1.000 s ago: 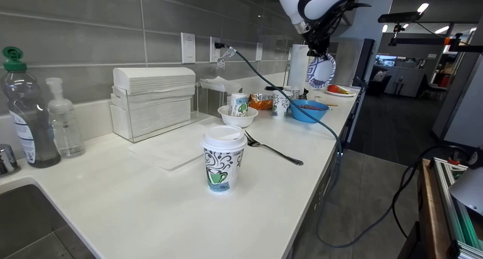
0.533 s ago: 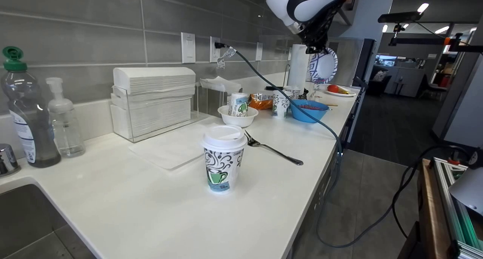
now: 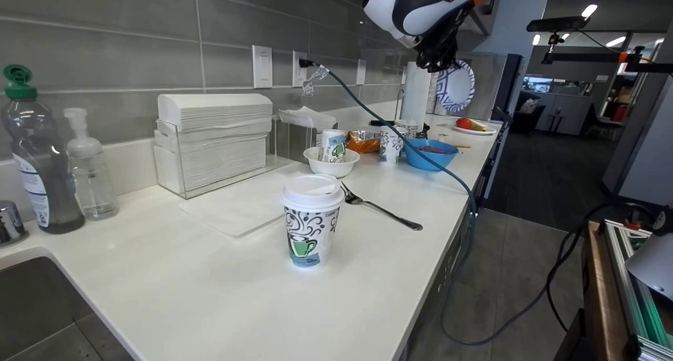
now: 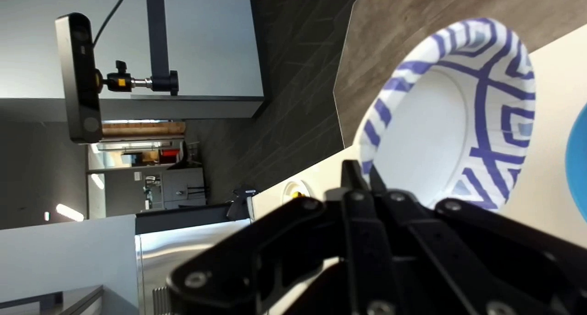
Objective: Pour the contents in the white and black bowl on the right into the blue bowl.
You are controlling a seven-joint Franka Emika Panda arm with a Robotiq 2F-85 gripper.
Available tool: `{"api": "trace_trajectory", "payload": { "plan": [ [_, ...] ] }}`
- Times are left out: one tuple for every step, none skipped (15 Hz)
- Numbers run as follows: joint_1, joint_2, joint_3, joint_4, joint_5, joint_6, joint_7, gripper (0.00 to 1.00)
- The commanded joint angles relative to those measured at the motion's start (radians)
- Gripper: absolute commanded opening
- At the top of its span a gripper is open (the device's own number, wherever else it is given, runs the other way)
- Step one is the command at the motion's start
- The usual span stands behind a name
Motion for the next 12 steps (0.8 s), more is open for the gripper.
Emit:
{"api": "trace_trajectory", "payload": {
  "plan": [
    [0.018, 0.044, 0.004, 0.044, -0.052, -0.091, 0.023, 0.00],
    [0.024, 0.050, 0.008, 0.048, -0.066, -0.104, 0.026, 0.00],
    [0.029, 0.055, 0.011, 0.049, -0.085, -0.114, 0.027, 0.00],
    [0.037, 0.065, 0.011, 0.056, -0.106, -0.134, 0.041, 0.00],
    [0.043, 0.072, 0.014, 0.061, -0.128, -0.144, 0.047, 0.00],
    [0.048, 0.082, 0.016, 0.069, -0.151, -0.155, 0.054, 0.00],
    [0.053, 0.089, 0.019, 0.074, -0.172, -0.159, 0.056, 0.00],
    [0.054, 0.098, 0.022, 0.082, -0.187, -0.162, 0.056, 0.00],
    [0.054, 0.104, 0.026, 0.084, -0.198, -0.159, 0.056, 0.00],
    [0.048, 0.101, 0.033, 0.081, -0.196, -0.138, 0.049, 0.00],
    [0.039, 0.094, 0.040, 0.077, -0.185, -0.120, 0.042, 0.00],
    [0.019, 0.072, 0.050, 0.059, -0.151, -0.077, 0.043, 0.00]
  ]
}}
